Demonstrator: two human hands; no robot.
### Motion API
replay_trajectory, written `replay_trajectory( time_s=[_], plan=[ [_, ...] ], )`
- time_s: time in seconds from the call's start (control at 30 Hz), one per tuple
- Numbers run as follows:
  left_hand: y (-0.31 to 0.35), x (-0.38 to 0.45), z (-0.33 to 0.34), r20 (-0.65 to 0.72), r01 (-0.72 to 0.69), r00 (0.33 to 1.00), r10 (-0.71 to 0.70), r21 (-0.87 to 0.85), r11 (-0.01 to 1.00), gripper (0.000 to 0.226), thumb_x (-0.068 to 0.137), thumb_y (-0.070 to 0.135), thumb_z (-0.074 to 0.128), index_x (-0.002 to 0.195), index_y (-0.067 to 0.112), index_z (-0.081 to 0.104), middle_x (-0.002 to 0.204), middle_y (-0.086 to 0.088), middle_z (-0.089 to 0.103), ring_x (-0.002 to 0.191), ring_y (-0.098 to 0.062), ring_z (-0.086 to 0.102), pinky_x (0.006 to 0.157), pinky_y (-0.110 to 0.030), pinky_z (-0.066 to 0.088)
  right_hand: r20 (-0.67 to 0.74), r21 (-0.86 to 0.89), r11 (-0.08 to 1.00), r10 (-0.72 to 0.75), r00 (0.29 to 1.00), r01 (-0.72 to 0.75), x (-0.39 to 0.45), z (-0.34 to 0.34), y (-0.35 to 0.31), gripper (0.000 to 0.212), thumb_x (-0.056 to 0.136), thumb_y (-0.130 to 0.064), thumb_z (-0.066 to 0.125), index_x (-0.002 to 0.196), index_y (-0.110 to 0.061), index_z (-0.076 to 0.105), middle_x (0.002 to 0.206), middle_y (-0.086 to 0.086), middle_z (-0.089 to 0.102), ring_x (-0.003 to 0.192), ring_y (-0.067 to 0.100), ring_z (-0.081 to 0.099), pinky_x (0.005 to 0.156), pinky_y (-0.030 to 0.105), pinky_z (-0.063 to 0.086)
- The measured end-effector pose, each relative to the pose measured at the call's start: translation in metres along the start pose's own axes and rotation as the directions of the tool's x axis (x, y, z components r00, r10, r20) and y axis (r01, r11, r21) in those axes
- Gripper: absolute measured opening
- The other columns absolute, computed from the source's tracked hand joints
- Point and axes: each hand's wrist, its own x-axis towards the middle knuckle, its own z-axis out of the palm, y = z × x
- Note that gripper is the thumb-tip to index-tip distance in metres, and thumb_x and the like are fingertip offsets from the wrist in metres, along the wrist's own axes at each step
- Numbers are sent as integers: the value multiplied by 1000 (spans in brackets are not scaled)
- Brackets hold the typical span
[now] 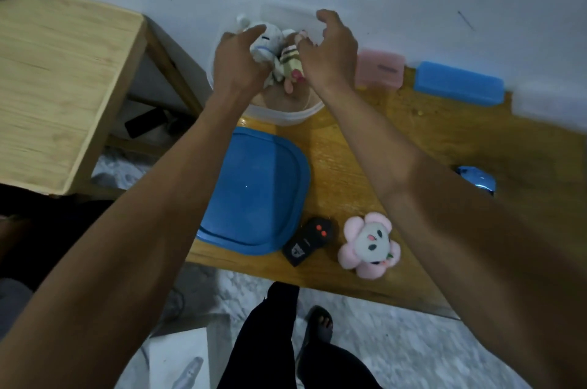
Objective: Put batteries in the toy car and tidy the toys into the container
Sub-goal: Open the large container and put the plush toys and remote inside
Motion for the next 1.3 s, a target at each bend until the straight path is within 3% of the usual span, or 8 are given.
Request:
replay_trajectory(
  time_s=[0.17, 0.33, 0.47, 0.6, 0.67, 0.9, 1.1, 1.3],
  plan=[
    [28, -70, -6, 24, -90, 995, 93, -93, 992, 46, 80, 24, 76, 124, 13, 71, 119, -15, 70, 111, -29, 62, 81, -30, 43, -58, 51, 998, -38, 998, 41, -51, -54, 22, 47, 92, -31, 66, 135, -18, 57, 128, 8, 62, 118, 21, 59, 98, 32, 49],
    [44, -158, 7, -2, -193, 981, 194, -73, 978, 38, 86, 25, 74, 123, 15, 72, 127, -9, 68, 117, -25, 60, 91, -31, 46, -23, -19, 1000, -16, 1000, 16, -126, -101, 64, 43, 93, -35, 67, 131, -17, 59, 128, 2, 64, 117, 16, 58, 84, 22, 41],
    [39, -213, 23, 129, -173, 975, 180, -61, 983, 43, 86, 31, 75, 126, 18, 70, 128, -9, 68, 120, -26, 60, 97, -40, 50, 149, -67, 994, 96, 984, -87, -180, -118, 109, 46, 89, -39, 71, 130, -20, 62, 131, 3, 63, 120, 18, 59, 93, 30, 48],
    [30, -254, 39, 330, -119, 939, 95, 53, 992, 58, 82, 36, 81, 135, 24, 63, 136, -11, 61, 128, -30, 54, 99, -41, 48, 366, -165, 977, 189, 911, -136, -219, -127, 148, 56, 87, -39, 75, 138, -26, 58, 138, 3, 58, 103, 14, 62, 72, 20, 49],
    [26, -268, 47, 391, -123, 918, 69, 114, 986, 62, 79, 34, 84, 136, 24, 63, 137, -13, 60, 129, -32, 52, 102, -41, 47, 421, -195, 974, 189, 887, -115, -233, -125, 166, 66, 82, -40, 80, 142, -27, 55, 147, 4, 52, 120, 22, 59, 86, 29, 53],
    [16, -292, 62, 392, -198, 916, 85, 258, 946, 64, 83, 11, 77, 141, 29, 57, 118, -18, 65, 111, -36, 58, 91, -45, 54, 343, -213, 968, 204, 917, -135, -254, -112, 187, 69, 72, -32, 86, 135, -33, 60, 136, 3, 61, 121, 21, 60, 91, 28, 51],
    [17, -292, 71, 385, -184, 921, 55, 307, 934, 62, 86, 17, 71, 143, 33, 51, 118, -18, 61, 108, -38, 57, 88, -47, 54, 278, -172, 963, 249, 928, -207, -249, -114, 189, 108, 68, -29, 92, 156, -26, 30, 154, 8, 39, 138, 28, 42, 100, 38, 44],
    [21, -286, 76, 286, 8, 958, 7, -50, 999, 70, 80, 24, 82, 144, 26, 54, 128, -13, 59, 115, -31, 56, 98, -39, 50, 190, 41, 958, 270, 944, -283, -243, -117, 192, 98, 41, -52, 91, 130, -27, 58, 129, 5, 56, 113, 25, 60, 88, 47, 58]
  ],
)
